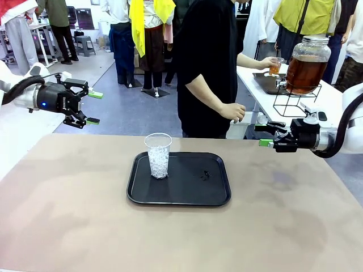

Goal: Pour the drink into the iced cup.
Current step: Pick up the iced cup indicated by the human and present it to them.

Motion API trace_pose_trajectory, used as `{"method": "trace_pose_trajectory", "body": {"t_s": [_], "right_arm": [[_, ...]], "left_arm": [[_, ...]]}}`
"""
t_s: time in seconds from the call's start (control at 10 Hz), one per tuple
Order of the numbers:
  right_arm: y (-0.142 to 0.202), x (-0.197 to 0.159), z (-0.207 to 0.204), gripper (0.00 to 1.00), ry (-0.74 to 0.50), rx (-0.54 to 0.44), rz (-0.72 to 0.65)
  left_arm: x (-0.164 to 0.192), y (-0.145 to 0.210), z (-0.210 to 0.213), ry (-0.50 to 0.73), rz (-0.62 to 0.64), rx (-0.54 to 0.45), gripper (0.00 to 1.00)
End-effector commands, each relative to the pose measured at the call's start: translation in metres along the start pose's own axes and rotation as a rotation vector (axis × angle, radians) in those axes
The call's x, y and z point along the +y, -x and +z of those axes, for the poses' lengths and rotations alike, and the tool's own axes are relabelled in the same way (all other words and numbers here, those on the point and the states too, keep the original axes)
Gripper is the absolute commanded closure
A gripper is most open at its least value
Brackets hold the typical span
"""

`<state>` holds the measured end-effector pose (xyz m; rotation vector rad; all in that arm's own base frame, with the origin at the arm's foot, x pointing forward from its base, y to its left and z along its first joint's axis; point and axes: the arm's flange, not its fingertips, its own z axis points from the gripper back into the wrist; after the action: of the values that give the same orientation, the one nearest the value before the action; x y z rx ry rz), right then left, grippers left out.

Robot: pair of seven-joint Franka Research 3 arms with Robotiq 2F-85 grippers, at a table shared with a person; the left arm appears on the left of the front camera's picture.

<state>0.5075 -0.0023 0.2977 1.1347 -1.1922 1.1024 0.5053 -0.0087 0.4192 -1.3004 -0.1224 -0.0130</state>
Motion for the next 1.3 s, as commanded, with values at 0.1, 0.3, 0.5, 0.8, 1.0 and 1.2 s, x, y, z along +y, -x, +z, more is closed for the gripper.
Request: {"method": "trace_pose_trajectory", "body": {"t_s": [0.1, 0.3, 0.5, 0.8, 1.0, 1.2], "right_arm": [[-0.0026, -0.0012, 0.0004, 0.00, 0.004, 0.003, 0.004], [-0.0026, -0.0012, 0.0004, 0.00, 0.004, 0.003, 0.004], [-0.0026, -0.0012, 0.0004, 0.00, 0.004, 0.003, 0.004], [-0.0026, -0.0012, 0.0004, 0.00, 0.004, 0.003, 0.004], [-0.0026, -0.0012, 0.0004, 0.00, 0.004, 0.003, 0.004], [-0.0026, -0.0012, 0.0004, 0.00, 0.004, 0.003, 0.004]], "left_arm": [[-0.0007, 0.0017, 0.0001, -0.002, -0.002, -0.002, 0.00], [-0.0007, 0.0017, 0.0001, -0.002, -0.002, -0.002, 0.00], [-0.0007, 0.0017, 0.0001, -0.002, -0.002, -0.002, 0.00], [-0.0007, 0.0017, 0.0001, -0.002, -0.002, -0.002, 0.00], [-0.0007, 0.0017, 0.0001, -0.002, -0.002, -0.002, 0.00], [-0.0007, 0.0017, 0.0001, -0.002, -0.002, -0.002, 0.00]]}}
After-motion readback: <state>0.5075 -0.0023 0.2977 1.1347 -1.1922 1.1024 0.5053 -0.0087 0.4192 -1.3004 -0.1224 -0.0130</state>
